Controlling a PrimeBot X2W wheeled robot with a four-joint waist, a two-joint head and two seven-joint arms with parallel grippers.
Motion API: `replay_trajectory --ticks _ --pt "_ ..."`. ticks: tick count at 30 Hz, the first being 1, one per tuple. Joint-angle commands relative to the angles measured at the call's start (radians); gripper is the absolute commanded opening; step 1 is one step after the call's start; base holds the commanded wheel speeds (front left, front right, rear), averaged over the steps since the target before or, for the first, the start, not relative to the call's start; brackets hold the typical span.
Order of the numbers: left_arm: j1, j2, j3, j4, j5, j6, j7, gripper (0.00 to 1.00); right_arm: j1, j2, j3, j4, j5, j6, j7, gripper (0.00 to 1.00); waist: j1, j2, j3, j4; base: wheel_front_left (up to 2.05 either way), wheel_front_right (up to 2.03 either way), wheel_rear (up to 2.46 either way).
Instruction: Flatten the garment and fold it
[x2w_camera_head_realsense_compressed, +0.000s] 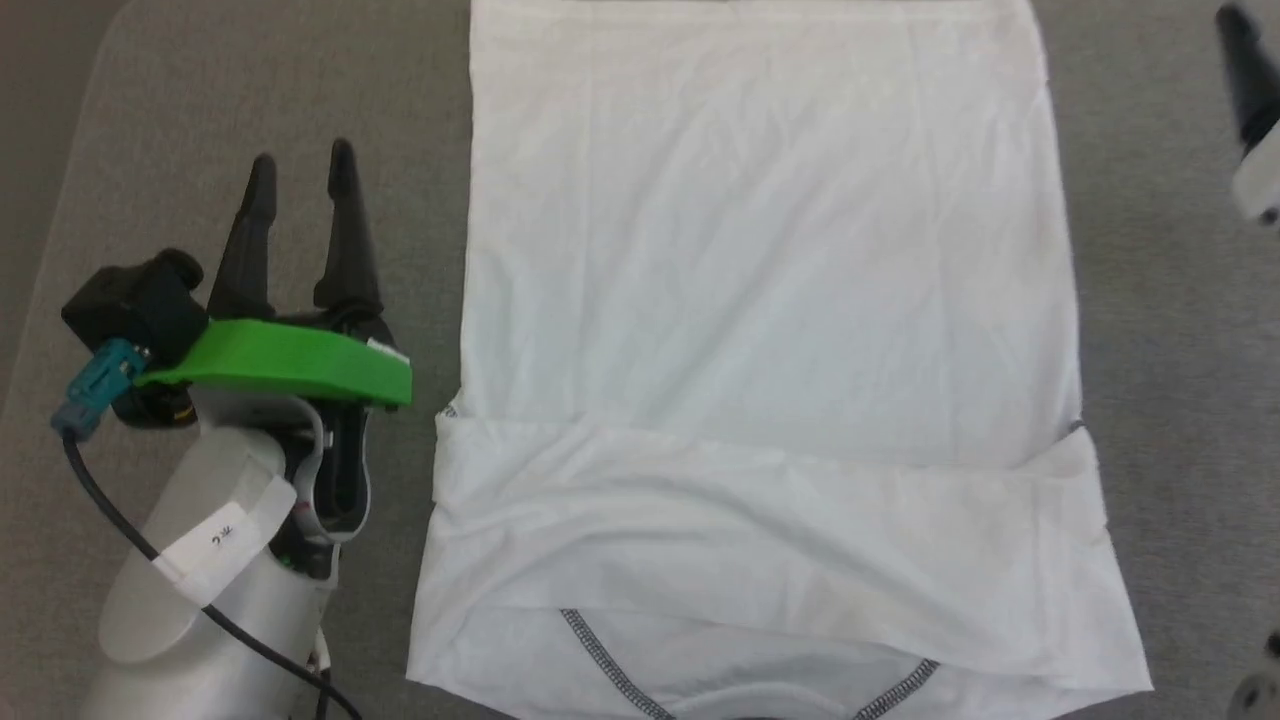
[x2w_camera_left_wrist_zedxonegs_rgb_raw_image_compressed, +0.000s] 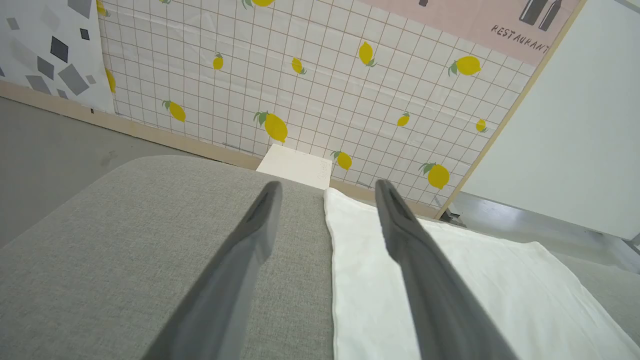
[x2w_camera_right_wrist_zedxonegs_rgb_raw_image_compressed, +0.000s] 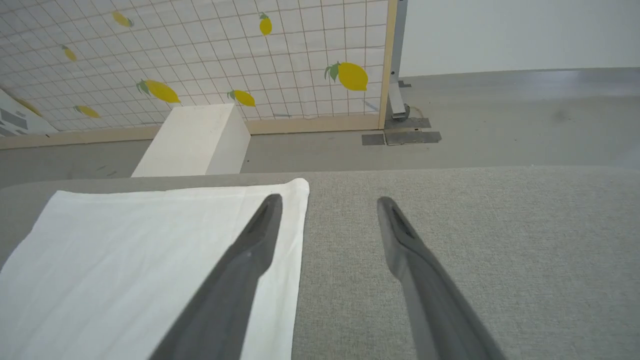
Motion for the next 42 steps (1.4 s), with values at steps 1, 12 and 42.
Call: replay_trajectory --ticks 1,12,42 --pt "-0.030 -0.012 0.013 -0.009 0.019 -0.010 -0.004 1.00 -0.066 -0.011 0.004 0.024 -0.021 -0.001 0.060 1.00 0.0000 0.0000 0.128 0.092 0.00 0.00 0.00" --pt "-0.086 -0.097 0.043 -0.074 0.102 -0.052 -0.004 1.00 -0.406 -0.135 0.131 0.163 -0.217 -0.001 0.502 1.00 0.0000 0.0000 0.296 0.201 0.00 0.00 0.00" --pt "-0.436 -0.056 0.065 0.008 0.103 -0.186 0.237 1.00 -0.513 -0.128 0.234 0.187 -0.203 -0.001 0.517 0.00 0.0000 0.0000 0.337 0.093 0.00 0.00 0.00"
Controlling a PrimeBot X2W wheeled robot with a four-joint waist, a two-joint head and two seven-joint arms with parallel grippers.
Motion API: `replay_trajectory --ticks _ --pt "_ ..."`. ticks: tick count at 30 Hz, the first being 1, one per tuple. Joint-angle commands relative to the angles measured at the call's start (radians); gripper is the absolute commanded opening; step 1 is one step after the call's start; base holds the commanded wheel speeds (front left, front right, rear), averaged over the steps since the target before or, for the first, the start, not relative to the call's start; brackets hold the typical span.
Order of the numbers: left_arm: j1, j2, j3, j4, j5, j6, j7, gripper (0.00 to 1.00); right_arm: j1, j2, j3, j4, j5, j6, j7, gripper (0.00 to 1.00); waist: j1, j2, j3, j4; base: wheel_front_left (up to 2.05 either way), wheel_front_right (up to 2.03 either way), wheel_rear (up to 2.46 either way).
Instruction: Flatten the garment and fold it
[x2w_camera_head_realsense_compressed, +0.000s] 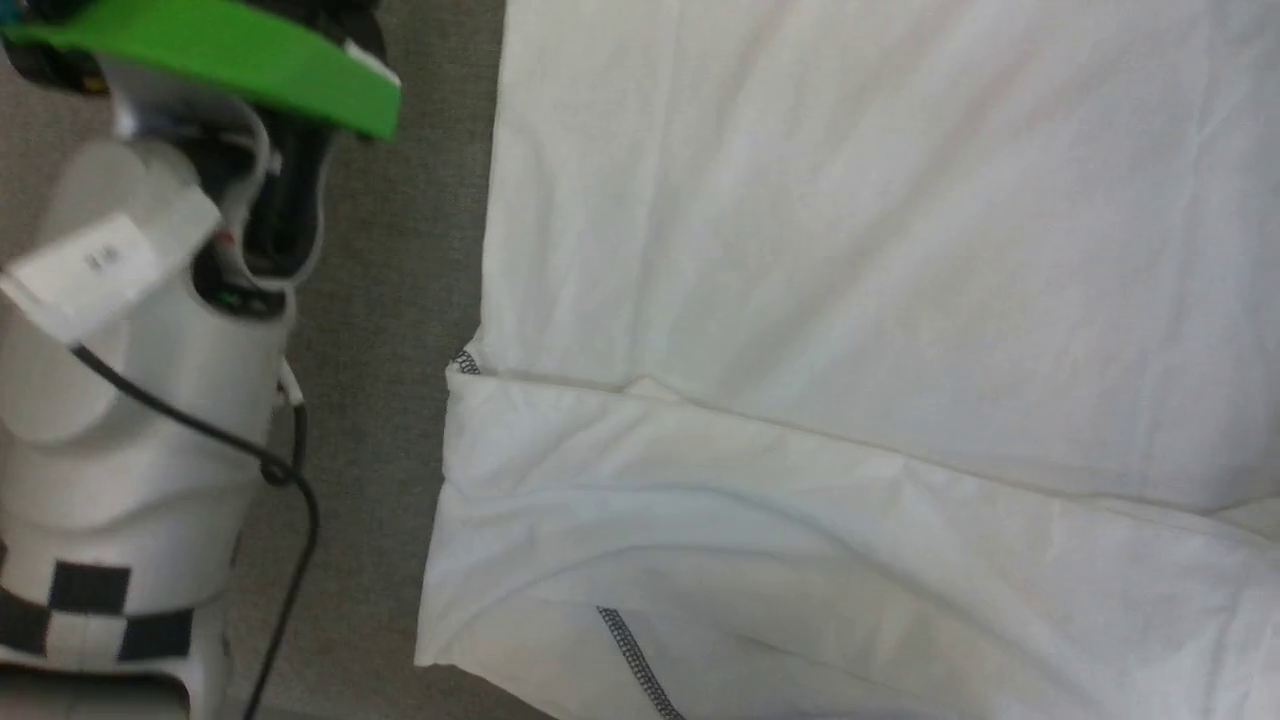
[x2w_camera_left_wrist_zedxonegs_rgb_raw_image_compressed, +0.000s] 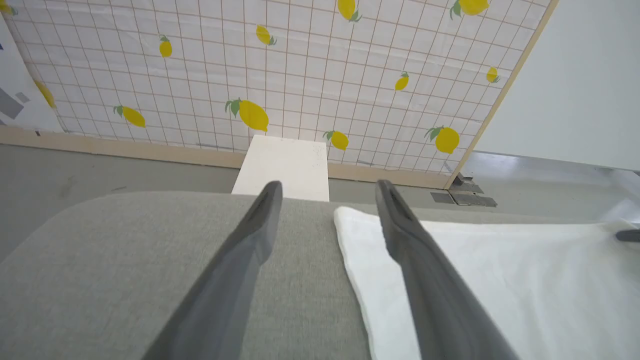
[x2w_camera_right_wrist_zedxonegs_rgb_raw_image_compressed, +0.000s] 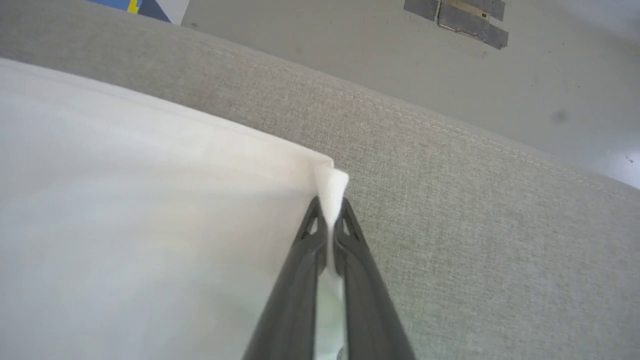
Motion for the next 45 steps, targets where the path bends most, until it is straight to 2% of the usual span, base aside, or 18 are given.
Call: replay_trajectory --ticks 1,7,12,14,18,22,23,24,30,36,45 --pt "-0.072 0.011 0.001 0.031 -0.020 -0.010 0.040 1.00 -0.017 0.009 0.015 0.003 0.019 -0.001 -0.013 0.00 -0.0001 0.0000 -0.017 -0.052 0.00 0.00 0.00" --pt "-0.336 0.046 -0.044 0.237 -0.037 -0.012 0.312 1.00 -0.055 0.034 0.085 -0.004 0.094 -0.001 -0.051 0.00 -0.0001 0.0000 0.005 -0.127 0.00 0.00 0.00" --pt "-0.475 0.067 -0.120 0.405 -0.012 0.035 0.600 1.00 -0.065 0.047 0.128 0.001 0.139 -0.001 -0.080 0.00 -0.0001 0.0000 0.031 -0.175 0.00 0.00 0.00" --pt "-0.512 0.079 -0.149 0.443 0.009 0.052 0.683 1.00 -0.064 0.049 0.143 0.003 0.154 -0.001 -0.088 0.00 -0.0001 0.0000 0.041 -0.188 0.00 0.00 0.00" --pt "-0.563 0.087 -0.198 0.484 0.032 0.064 0.814 1.00 -0.066 0.040 0.166 0.004 0.183 -0.001 -0.100 0.00 -0.0001 0.0000 0.069 -0.205 0.00 0.00 0.00" --pt "-0.566 0.087 -0.223 0.501 0.038 0.060 0.861 1.00 -0.069 0.031 0.175 0.005 0.195 -0.001 -0.106 0.00 -0.0001 0.0000 0.087 -0.209 0.00 0.00 0.00" --pt "-0.562 0.086 -0.226 0.505 0.034 0.058 0.870 0.89 -0.070 0.029 0.177 0.005 0.198 -0.001 -0.107 0.00 -0.0001 0.0000 0.091 -0.209 0.00 0.00 0.00" --pt "-0.560 0.087 -0.228 0.506 0.034 0.056 0.871 0.00 -0.071 0.028 0.178 0.005 0.200 -0.001 -0.108 0.00 -0.0001 0.0000 0.094 -0.209 0.00 0.00 0.00" --pt "-0.547 0.102 -0.209 0.493 0.026 0.056 0.812 0.00 -0.079 0.017 0.185 0.007 0.208 -0.001 -0.118 0.00 -0.0001 0.0000 0.102 -0.203 0.00 0.00 0.00" --pt "-0.569 0.119 -0.153 0.476 0.044 0.101 0.645 0.00 -0.103 0.011 0.187 0.009 0.206 -0.001 -0.175 0.00 -0.0001 0.0000 0.092 -0.193 0.00 0.00 0.00" --pt "-0.632 0.133 -0.130 0.491 0.098 0.085 0.375 0.00 -0.179 0.017 0.157 0.036 0.143 -0.001 -0.362 0.00 -0.0001 0.0000 0.073 -0.172 0.00 0.00 0.00"
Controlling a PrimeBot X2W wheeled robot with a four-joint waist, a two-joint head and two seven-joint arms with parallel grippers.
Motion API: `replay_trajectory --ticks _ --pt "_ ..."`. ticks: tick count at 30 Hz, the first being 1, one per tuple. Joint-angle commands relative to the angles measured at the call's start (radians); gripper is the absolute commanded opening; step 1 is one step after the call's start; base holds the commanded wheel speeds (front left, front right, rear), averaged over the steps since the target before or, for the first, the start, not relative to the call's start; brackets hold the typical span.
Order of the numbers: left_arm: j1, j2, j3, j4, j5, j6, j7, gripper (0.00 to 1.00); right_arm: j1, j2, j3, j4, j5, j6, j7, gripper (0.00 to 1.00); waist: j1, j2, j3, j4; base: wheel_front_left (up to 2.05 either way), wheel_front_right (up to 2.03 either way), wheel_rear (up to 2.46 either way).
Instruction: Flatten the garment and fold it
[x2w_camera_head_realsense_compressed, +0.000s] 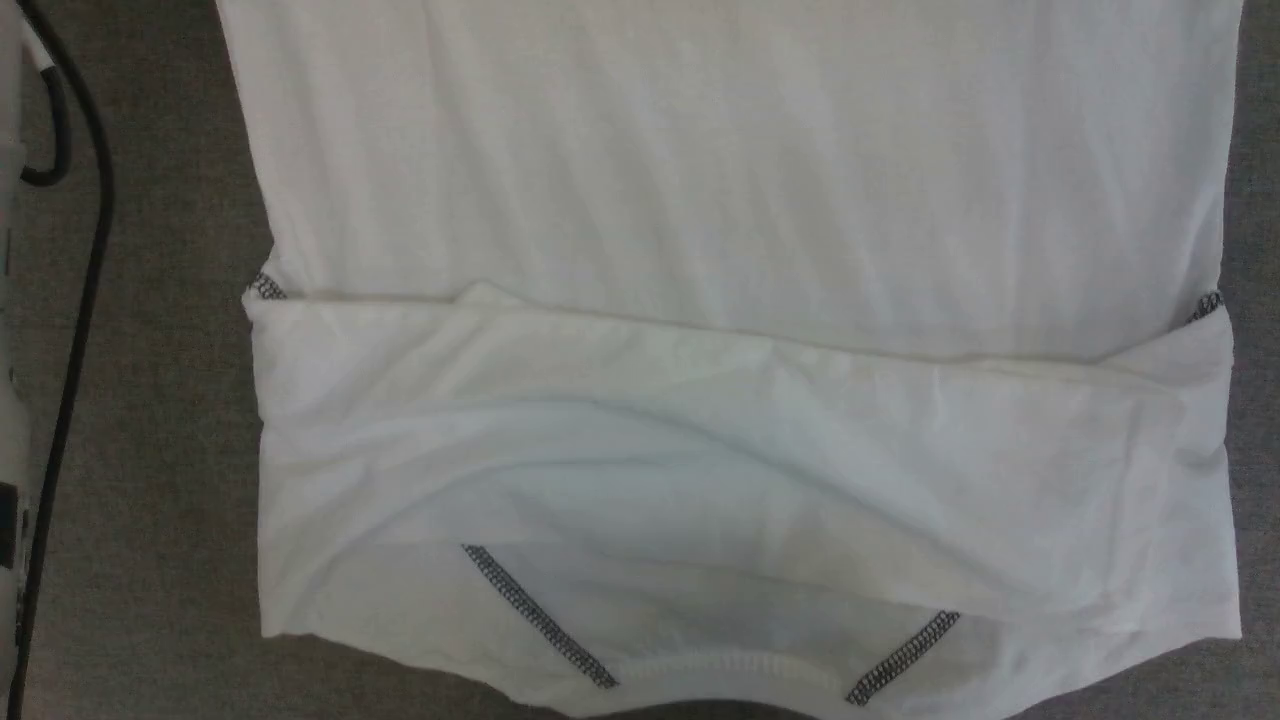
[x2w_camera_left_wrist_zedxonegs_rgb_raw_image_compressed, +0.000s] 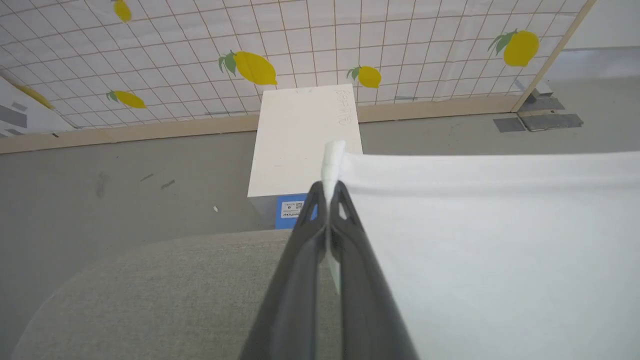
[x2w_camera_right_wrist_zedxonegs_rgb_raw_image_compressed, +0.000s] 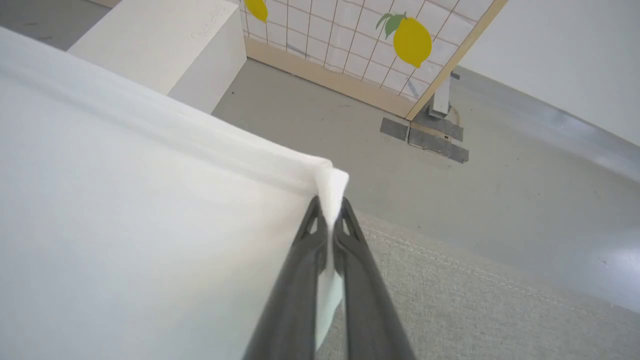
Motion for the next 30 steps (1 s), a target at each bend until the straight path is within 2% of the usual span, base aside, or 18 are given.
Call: replay_trajectory --ticks 1,9,13,16,21,25,30 --pt "-0.026 0.013 0.009 0.008 0.013 -0.007 -0.043 0.00 -0.026 -0.002 -0.013 0.010 -0.018 -0.002 -0.038 0.00 0.0000 0.0000 -0.009 0.008 0.00 0.00 0.00" --pt "-0.014 -0.008 0.010 0.046 0.007 -0.080 -0.247 0.00 -0.037 0.016 -0.050 0.080 -0.053 -0.002 -0.210 0.00 0.0000 0.0000 -0.079 0.028 0.00 0.00 0.00" --pt "0.065 -0.014 -0.028 0.055 0.007 -0.139 -0.301 0.00 0.027 0.005 -0.037 0.093 0.007 -0.002 -0.248 0.00 0.0000 0.0000 -0.155 0.049 0.00 0.00 0.00" --pt "0.140 -0.019 -0.042 0.046 -0.003 -0.157 -0.336 0.00 0.097 -0.016 -0.027 0.072 0.070 -0.002 -0.260 0.00 0.0000 0.0000 -0.212 0.063 0.00 0.00 0.00" --pt "0.298 -0.018 -0.056 -0.004 -0.031 -0.171 -0.381 0.00 0.275 -0.037 -0.036 0.015 0.198 -0.002 -0.251 0.00 0.0000 0.0000 -0.325 0.070 0.00 0.00 0.00" --pt "0.440 -0.017 -0.064 -0.072 -0.058 -0.163 -0.396 0.00 0.439 -0.038 -0.064 -0.043 0.276 -0.002 -0.250 0.00 0.0000 0.0000 -0.412 0.075 0.00 0.00 0.00" --pt "0.636 -0.018 -0.090 -0.168 -0.089 -0.150 -0.395 0.00 0.656 -0.011 -0.123 -0.113 0.343 -0.002 -0.249 0.00 0.0000 0.0000 -0.505 0.074 0.00 0.00 0.00"
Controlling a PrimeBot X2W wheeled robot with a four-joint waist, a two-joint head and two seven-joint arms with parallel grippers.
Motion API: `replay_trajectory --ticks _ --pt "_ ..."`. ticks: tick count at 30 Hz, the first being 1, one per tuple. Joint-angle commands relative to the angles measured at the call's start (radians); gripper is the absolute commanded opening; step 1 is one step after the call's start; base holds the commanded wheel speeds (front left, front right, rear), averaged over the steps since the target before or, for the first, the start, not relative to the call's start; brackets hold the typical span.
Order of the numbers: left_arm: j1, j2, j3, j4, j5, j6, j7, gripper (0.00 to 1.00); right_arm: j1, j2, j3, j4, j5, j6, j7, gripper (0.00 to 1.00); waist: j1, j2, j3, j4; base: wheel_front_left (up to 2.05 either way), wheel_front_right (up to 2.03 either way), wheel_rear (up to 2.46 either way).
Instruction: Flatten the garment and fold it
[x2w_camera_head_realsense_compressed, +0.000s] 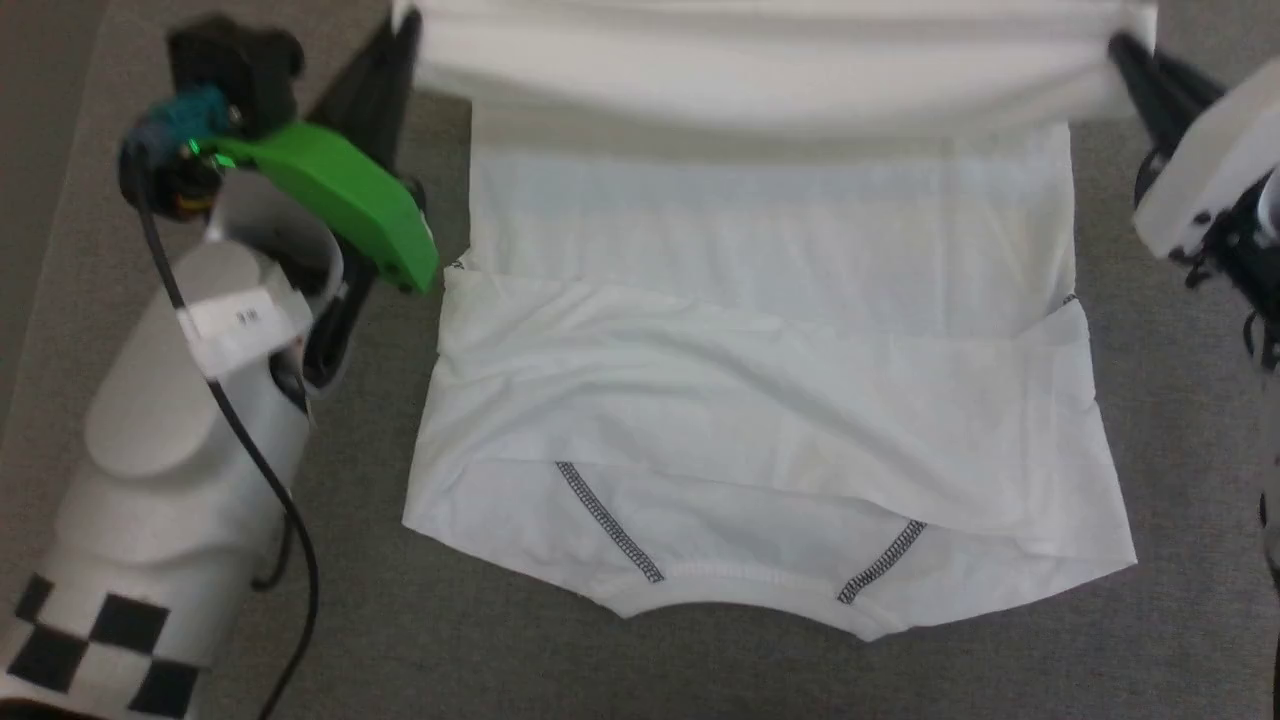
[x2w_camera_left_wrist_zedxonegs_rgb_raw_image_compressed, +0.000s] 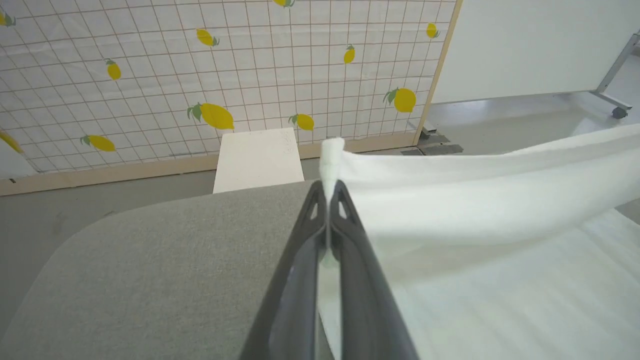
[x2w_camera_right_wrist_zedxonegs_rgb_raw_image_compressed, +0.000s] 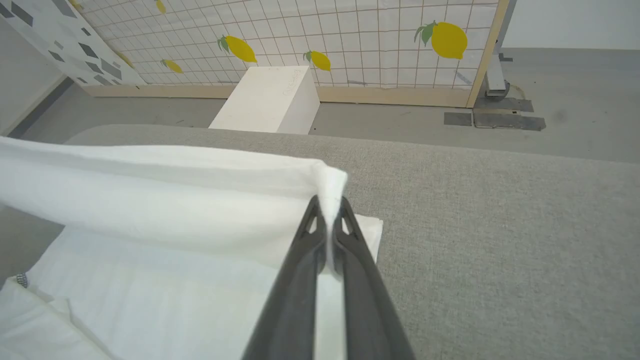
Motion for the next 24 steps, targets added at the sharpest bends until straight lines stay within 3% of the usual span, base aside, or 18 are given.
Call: replay_trajectory --ticks 1,10,24 --pt "0.059 0.000 -0.005 -0.022 -0.016 0.013 -0.002 0.00 0.059 0.015 -0.016 -0.014 0.017 -0.002 0.003 0.00 0.0001 0.0000 -0.124 0.010 0.00 0.00 0.00" --pt "0.353 -0.003 -0.006 -0.150 -0.084 0.087 -0.014 0.00 0.359 0.099 -0.109 -0.096 0.070 -0.002 0.027 0.00 0.0001 0.0000 -0.211 -0.008 0.00 0.00 0.00" --pt "0.668 -0.003 0.035 -0.276 -0.187 0.174 -0.050 0.00 0.600 0.175 -0.182 -0.183 0.061 -0.002 0.066 0.00 0.0001 0.0000 -0.266 -0.042 0.00 0.00 0.00"
